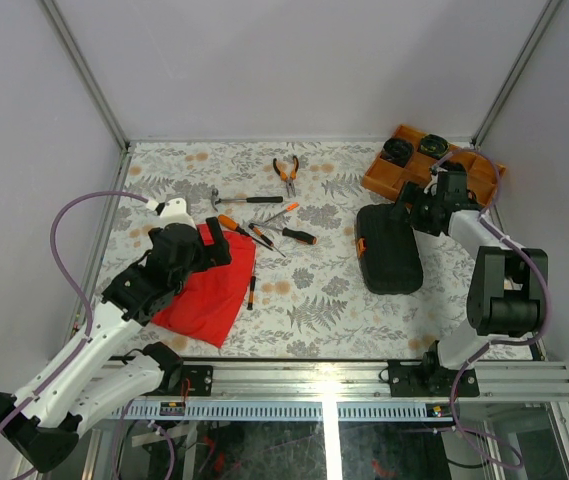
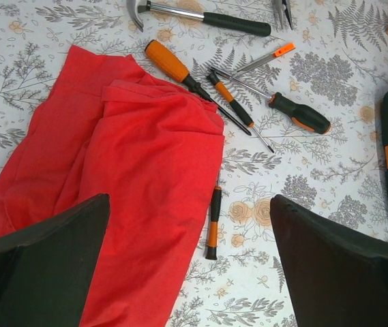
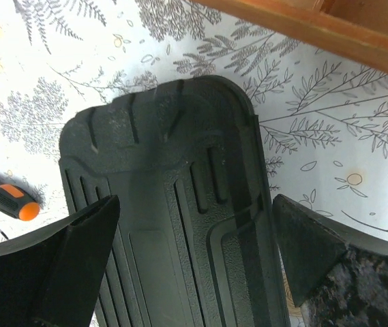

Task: Sort the tools into containers
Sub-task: Move the storage box to the center of the board.

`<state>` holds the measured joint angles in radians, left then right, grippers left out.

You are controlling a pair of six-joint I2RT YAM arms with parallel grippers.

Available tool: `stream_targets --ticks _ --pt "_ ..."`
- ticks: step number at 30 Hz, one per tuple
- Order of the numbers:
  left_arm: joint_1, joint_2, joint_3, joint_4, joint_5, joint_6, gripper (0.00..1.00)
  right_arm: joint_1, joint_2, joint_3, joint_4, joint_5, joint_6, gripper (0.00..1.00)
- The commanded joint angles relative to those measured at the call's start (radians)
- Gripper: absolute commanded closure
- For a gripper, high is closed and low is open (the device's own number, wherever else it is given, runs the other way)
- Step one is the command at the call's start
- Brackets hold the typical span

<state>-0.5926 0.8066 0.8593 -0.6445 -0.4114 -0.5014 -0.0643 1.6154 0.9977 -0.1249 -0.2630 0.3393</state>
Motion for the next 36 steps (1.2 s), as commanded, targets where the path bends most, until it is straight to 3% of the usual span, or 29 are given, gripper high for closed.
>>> stream_targets --ticks 1,22,36 --pt "0.009 0.003 0.018 0.007 -0.058 -0.018 0.00 0.008 0.001 0.005 -0.021 -0.053 -0.031 0.01" --pt "0.011 -0.038 -0.029 0.029 0.057 -0.174 0.00 0.227 -0.201 -0.193 -0.135 -0.007 -0.080 0.06" --pt "0.011 0.038 -0.087 0.027 0.192 -0.218 0.00 0.435 -0.273 -0.293 -0.076 0.040 -0.037 0.06"
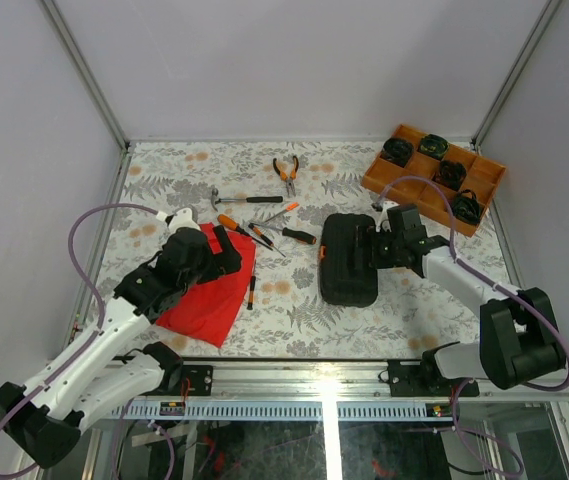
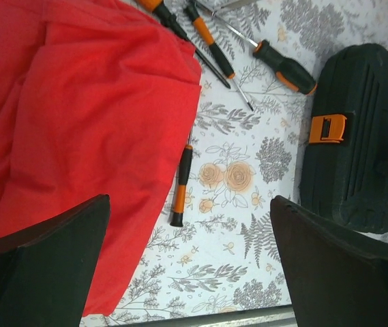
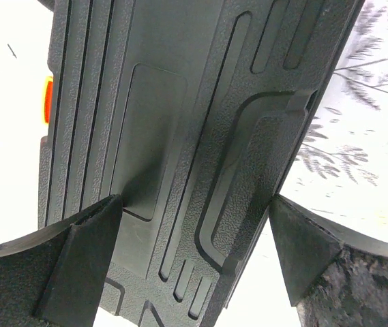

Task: Sort the tools into containers
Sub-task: Move the storage box to the center of the board.

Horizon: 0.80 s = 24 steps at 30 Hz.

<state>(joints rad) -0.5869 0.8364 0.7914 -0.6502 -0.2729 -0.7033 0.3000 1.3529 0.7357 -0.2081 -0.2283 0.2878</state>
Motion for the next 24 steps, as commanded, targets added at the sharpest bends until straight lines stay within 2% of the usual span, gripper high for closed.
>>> stream_targets --ticks 1,8,13,17,24 --pt "0.006 0.008 -0.022 0.037 0.056 -0.016 0.00 0.087 -0.006 -0.034 0.018 0.007 0.015 0.06" --pt "0.006 -0.026 -0.064 0.095 0.101 -0.030 0.00 0.206 0.064 -0.019 0.087 0.016 -0.007 0.07" --pt "0.005 -0.042 -0.104 0.122 0.133 -0.086 0.00 0.278 0.106 0.018 0.077 0.035 -0.066 0.08" --pt "-0.001 -0.038 -0.144 0.167 0.169 -0.125 0.00 0.289 0.113 0.028 0.076 0.075 -0.040 0.08" --pt "-0.038 0.039 -0.150 0.223 0.152 -0.183 0.08 0.289 0.092 0.008 0.062 0.163 0.053 0.08"
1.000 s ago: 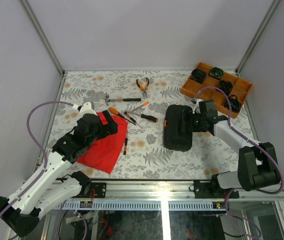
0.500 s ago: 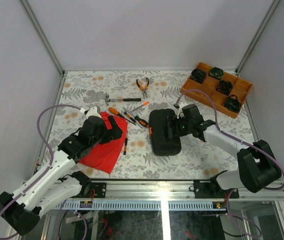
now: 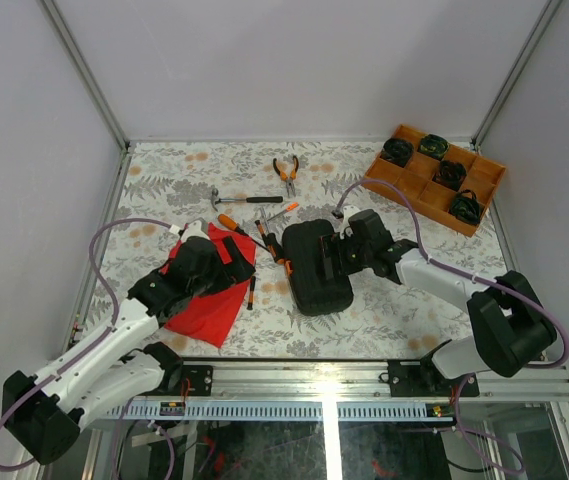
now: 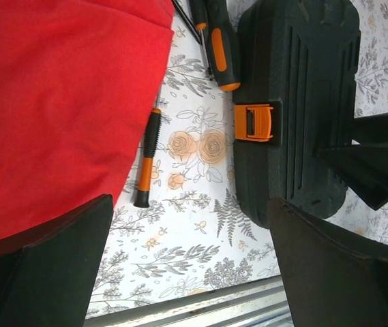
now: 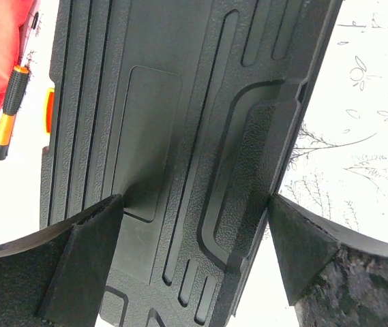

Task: Sort the tools into containers
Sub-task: Move the storage box to the center of the board.

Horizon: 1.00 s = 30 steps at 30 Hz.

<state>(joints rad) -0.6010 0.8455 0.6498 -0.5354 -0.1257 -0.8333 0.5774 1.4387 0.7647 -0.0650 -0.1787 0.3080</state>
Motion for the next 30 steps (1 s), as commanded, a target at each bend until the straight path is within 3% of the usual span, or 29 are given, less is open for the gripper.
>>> stream_targets --ticks 1,9,17,22,30 --pt "-0.033 0.035 -0.009 0.116 -0.006 -0.062 0.08 0.012 0.001 -0.025 -0.093 0.135 0.039 0.08" --pt "-0.099 0.067 -0.007 0.170 -0.029 -0.092 0.08 0.005 -0.017 -0.048 -0.198 0.265 0.035 0.09" --pt "-0.117 0.070 0.003 0.195 -0.035 -0.087 0.08 -0.120 -0.086 -0.090 -0.198 0.156 0.024 0.12" --pt "-0.121 0.131 0.030 0.207 -0.029 -0.080 0.08 -0.122 -0.113 -0.088 -0.161 0.030 -0.011 0.10" --pt "-0.203 0.329 0.177 0.180 -0.081 -0.099 0.13 -0.122 -0.098 -0.062 -0.188 0.098 0.002 0.10"
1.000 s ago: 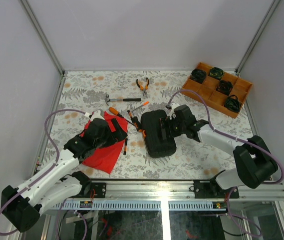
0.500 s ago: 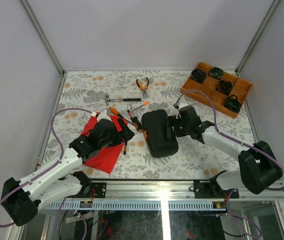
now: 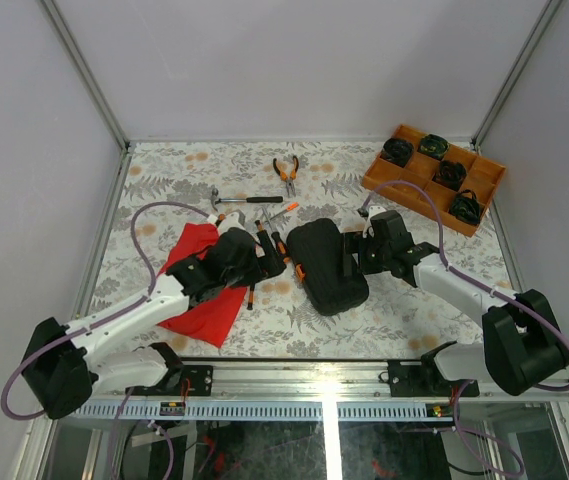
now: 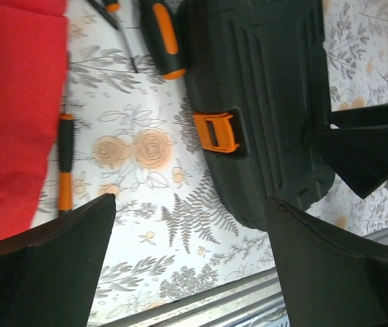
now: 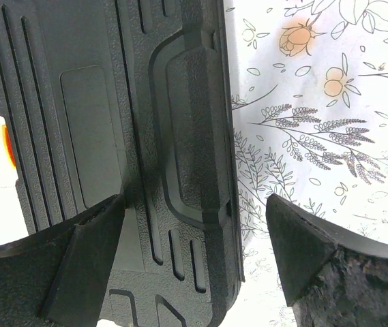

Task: Sort the tools into containers
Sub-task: Move the storage box to the center of the board, then open the storage box at the center of the board.

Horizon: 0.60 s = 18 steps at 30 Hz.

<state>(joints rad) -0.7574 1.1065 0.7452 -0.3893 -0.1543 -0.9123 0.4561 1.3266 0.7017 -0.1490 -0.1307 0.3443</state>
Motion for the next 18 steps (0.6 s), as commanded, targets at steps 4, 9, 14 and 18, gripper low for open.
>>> stream_targets --ticks 4,9,14,18 --pt "-0.091 0.172 0.128 0.031 -0.096 -0.057 0.20 -0.001 0.014 -0.017 -0.096 0.063 -0.015 0.11" --pt "-0.121 0.269 0.146 0.034 -0.121 -0.133 0.34 -0.001 0.021 -0.033 -0.080 0.054 0.002 0.12" --pt "-0.126 0.343 0.161 0.066 -0.109 -0.153 0.36 -0.002 0.019 -0.030 -0.092 0.078 0.010 0.14" --pt "-0.126 0.385 0.187 0.085 -0.106 -0.130 0.36 -0.001 0.003 -0.041 -0.093 0.046 0.032 0.18"
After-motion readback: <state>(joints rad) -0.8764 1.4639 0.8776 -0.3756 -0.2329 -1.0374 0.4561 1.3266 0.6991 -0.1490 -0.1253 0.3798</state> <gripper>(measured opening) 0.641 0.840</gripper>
